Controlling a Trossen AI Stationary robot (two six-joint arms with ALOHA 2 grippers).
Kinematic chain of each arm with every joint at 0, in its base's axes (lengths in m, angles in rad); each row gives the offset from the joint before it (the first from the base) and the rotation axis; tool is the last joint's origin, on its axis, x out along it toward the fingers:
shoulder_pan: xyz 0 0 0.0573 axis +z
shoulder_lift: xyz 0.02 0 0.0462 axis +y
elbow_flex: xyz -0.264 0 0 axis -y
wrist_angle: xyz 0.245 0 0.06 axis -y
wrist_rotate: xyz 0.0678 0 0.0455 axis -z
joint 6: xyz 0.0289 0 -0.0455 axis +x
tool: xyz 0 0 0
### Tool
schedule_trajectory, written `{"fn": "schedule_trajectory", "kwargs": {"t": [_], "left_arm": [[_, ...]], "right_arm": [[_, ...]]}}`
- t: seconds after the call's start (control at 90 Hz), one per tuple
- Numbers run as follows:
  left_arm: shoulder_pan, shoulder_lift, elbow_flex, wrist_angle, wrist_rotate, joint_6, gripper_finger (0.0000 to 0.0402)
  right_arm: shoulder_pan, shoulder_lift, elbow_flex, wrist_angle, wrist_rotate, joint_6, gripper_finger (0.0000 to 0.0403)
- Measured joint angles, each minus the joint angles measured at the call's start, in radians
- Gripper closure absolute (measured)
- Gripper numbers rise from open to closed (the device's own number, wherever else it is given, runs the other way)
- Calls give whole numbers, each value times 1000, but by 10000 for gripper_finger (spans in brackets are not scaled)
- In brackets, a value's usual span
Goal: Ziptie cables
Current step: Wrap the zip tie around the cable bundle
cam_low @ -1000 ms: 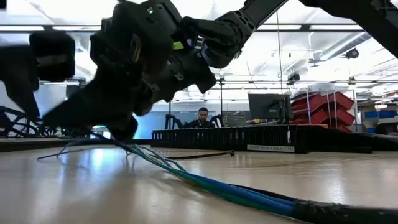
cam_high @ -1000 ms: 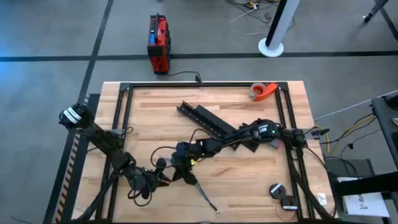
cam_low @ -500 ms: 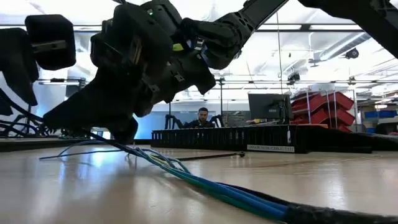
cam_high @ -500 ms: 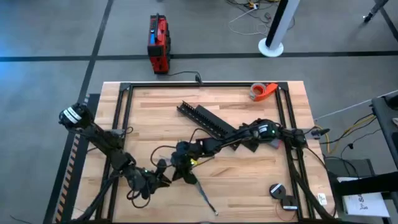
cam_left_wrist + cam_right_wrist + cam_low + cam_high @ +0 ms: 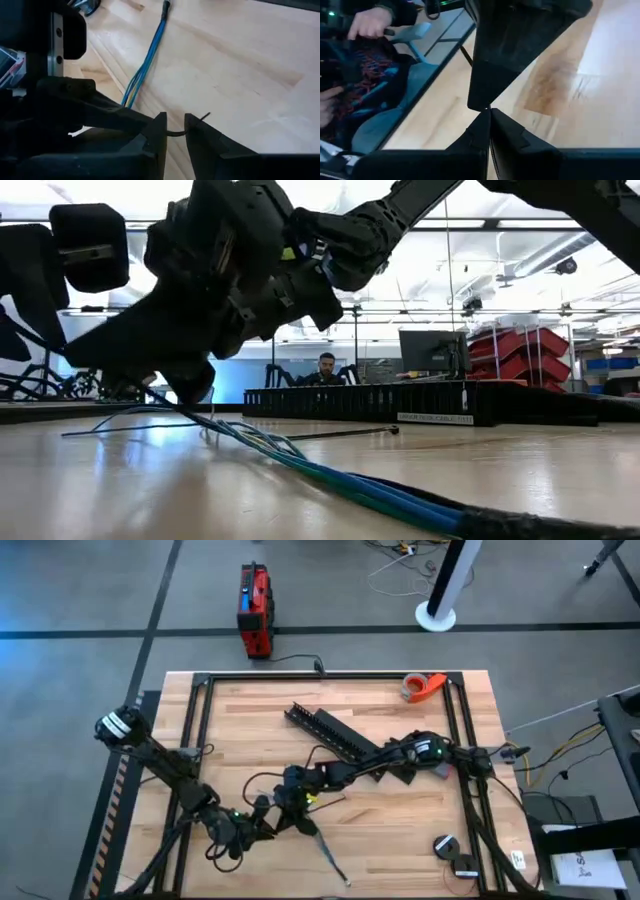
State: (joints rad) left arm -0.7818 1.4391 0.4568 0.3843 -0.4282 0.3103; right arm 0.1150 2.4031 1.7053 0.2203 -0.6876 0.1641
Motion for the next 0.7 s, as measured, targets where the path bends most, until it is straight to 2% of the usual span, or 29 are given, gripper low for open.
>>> {"fn": "schedule_trajectory", "kwargs": {"t": [0.1,0.378,0.567,0.7], "left_arm": [[0,0,0,-1,0,-4,396],[0,0,0,-3,0,-40,401],[0,0,0,-5,0,-67,402],[0,0,0,-5,0,-78,401]], "right_arm": [[0,0,3,-2,-2,-5,403],[0,0,3,-1,27,3,396],[0,-7,3,-22,33,19,337],[0,-22,3,-104,33,0,291]]}}
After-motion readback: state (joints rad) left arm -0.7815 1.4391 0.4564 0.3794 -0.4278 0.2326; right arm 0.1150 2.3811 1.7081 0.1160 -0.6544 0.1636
